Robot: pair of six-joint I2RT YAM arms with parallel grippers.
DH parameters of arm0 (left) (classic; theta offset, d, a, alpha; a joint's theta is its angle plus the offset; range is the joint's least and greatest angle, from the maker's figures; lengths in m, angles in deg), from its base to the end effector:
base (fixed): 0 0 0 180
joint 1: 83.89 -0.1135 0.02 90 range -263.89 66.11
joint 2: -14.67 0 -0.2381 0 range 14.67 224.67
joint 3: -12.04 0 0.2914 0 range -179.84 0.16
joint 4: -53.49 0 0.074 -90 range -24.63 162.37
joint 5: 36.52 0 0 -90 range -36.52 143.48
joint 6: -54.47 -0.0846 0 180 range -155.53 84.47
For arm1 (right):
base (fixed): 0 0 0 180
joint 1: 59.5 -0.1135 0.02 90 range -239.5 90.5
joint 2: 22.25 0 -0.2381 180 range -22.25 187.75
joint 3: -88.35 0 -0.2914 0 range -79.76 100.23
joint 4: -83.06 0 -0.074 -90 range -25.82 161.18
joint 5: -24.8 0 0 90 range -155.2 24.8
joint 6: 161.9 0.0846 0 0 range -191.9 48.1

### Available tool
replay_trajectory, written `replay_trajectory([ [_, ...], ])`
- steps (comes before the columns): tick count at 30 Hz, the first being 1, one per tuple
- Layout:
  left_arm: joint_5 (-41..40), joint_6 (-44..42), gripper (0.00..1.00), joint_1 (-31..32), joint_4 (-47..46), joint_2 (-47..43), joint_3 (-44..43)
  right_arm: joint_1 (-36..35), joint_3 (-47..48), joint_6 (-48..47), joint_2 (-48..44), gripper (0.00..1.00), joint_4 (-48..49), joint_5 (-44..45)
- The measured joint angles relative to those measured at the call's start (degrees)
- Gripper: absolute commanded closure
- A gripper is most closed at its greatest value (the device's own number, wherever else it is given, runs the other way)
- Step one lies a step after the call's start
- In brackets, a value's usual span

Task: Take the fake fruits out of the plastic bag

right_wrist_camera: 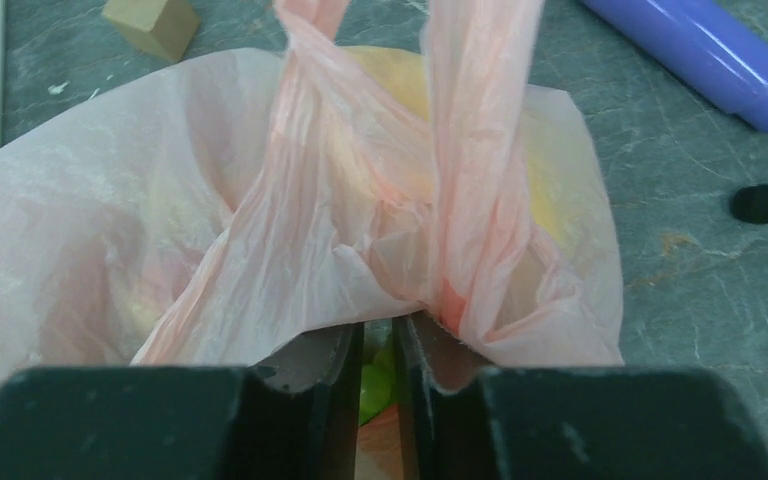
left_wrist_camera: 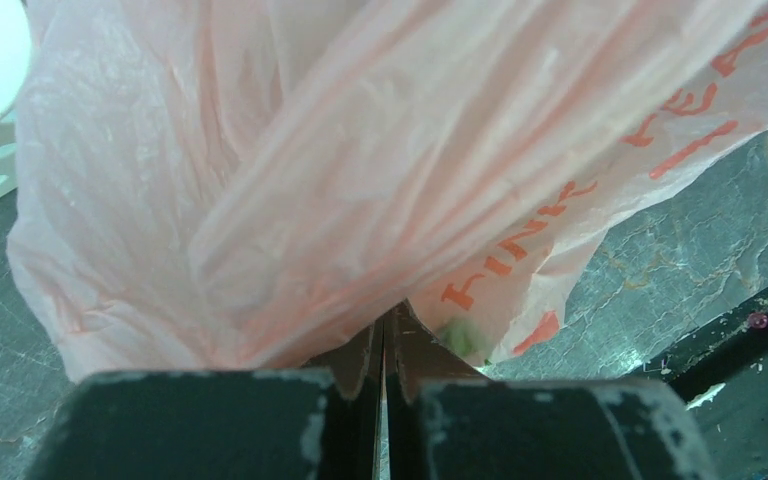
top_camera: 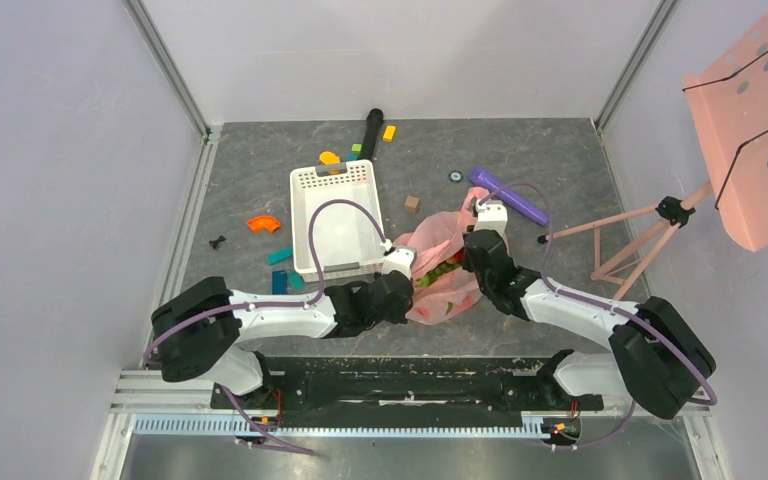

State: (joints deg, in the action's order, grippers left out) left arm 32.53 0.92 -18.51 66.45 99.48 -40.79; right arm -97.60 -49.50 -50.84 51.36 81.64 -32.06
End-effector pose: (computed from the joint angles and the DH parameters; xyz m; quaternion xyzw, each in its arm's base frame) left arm 0.1750 -0.3092 0.0882 0.1594 0.8969 -0.1866 0.3679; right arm 0.2827 0.1629 0.1112 0.0101 0.8528 0.0084 0.5222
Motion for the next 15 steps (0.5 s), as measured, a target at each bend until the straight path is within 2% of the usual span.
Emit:
replay_trajectory([
  [2, -0.02, 0.02, 0.98, 0.0, 0.02, 0.11, 0.13, 0.46, 0.02, -1.16, -0.72, 0.7, -0.33, -2.14],
  [4, 0.0, 0.02, 0.98, 0.0, 0.02, 0.46, 0.15, 0.61, 0.02, -2.47, -1.62, 0.68, -0.48, -5.64],
  [10, 0.02, 0.0, 0.98, 0.0, 0.07, 0.87, 0.7, 0.44, -1.81, -6.01, -2.32, 0.69, 0.94, -20.39],
  [15, 0.02, 0.0, 0.98, 0.0, 0.09, 0.87, 0.74, -2.89, -6.49, -6.23, -2.56, 0.68, 1.66, -25.64],
])
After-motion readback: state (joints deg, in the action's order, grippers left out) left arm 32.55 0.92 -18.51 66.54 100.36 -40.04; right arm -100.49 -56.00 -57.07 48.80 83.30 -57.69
